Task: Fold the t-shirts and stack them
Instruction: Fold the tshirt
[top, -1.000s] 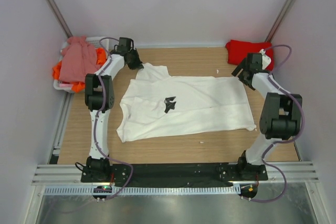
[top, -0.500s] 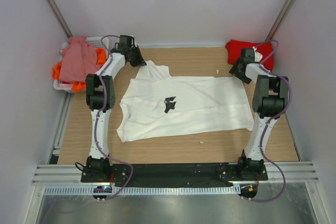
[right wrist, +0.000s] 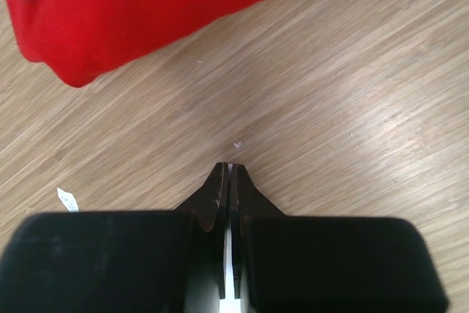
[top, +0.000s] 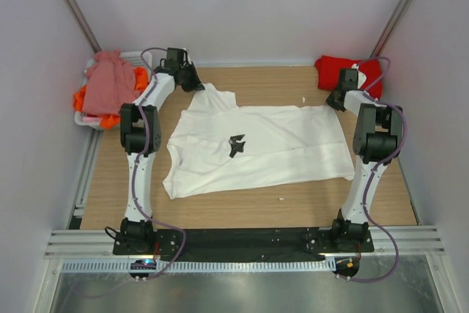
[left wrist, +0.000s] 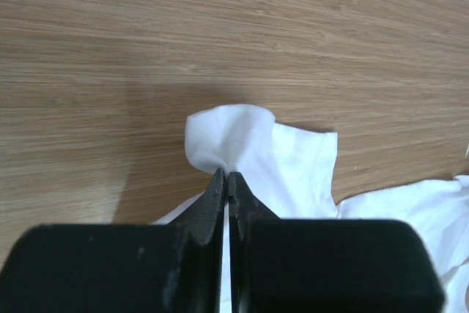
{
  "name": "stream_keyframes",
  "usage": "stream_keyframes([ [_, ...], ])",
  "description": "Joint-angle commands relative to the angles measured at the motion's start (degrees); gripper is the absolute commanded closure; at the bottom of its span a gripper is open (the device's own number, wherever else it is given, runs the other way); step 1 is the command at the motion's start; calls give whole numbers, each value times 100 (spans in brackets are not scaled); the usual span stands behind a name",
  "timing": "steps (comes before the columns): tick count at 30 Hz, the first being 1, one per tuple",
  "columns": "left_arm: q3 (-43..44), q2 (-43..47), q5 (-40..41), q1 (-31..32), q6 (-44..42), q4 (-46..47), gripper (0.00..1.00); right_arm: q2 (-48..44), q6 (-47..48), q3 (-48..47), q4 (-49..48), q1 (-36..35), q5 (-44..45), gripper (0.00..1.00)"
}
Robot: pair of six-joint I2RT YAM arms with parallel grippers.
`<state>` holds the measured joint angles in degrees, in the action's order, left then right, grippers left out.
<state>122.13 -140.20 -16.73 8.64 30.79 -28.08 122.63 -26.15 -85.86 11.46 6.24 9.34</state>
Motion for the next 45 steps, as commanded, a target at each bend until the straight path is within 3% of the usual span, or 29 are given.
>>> stream_keyframes([
  [1, 286, 500, -137, 14, -187, -31, 100, -370, 101, 254, -486, 17, -380, 99],
  [5, -179, 1133, -76, 76, -336, -93, 100, -1072, 128, 929, -1320, 18, -644, 99],
  [22, -2772, 3787, 601, 375, -424, -330, 100, -2339, 163, 1994, -1621, 114, -601, 98],
  [34, -3985, 4791, 1119, 524, -442, -462, 100, -2507, -522, 2539, -1665, 720, -398, 98],
  [45, -4943, 5477, 1400, 603, -231, -769, 100, -2199, -777, 2504, -1472, 809, -627, 98],
])
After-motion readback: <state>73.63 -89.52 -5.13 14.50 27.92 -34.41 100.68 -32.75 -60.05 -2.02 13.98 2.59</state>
